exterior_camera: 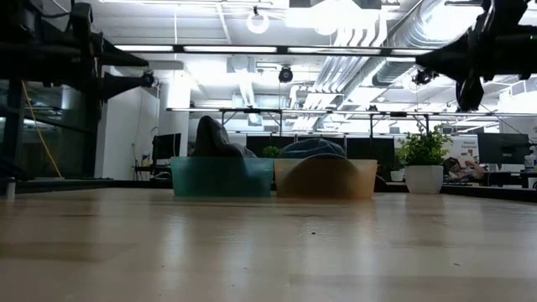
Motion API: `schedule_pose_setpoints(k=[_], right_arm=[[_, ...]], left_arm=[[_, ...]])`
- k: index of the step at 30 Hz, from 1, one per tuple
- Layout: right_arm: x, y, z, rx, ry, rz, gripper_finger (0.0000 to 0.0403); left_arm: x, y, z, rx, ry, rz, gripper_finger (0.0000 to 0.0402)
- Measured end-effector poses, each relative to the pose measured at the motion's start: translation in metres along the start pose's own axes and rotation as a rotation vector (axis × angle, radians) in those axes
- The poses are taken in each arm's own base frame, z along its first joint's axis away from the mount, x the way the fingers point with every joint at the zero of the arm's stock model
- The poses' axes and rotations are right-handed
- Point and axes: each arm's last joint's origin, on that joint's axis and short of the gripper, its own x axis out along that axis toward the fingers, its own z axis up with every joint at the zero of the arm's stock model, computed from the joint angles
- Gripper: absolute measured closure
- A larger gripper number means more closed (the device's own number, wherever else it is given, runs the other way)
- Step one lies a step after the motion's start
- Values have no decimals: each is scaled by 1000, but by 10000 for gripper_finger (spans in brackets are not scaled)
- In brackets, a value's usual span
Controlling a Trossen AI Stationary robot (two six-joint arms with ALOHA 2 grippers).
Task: Pick & Place hat
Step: Return to Home Position
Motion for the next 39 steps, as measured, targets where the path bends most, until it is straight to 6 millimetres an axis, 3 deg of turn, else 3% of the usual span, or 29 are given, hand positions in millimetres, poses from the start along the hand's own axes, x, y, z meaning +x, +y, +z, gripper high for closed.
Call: schedule_pose_setpoints(k=[20,39], right_arm=[[3,-11,-7,-168,97,-28,402],[3,-11,-7,-174,104,-33,402]], left_arm=[[0,2,-3,17,32,12,243],[0,3,-4,18,35,18,243]])
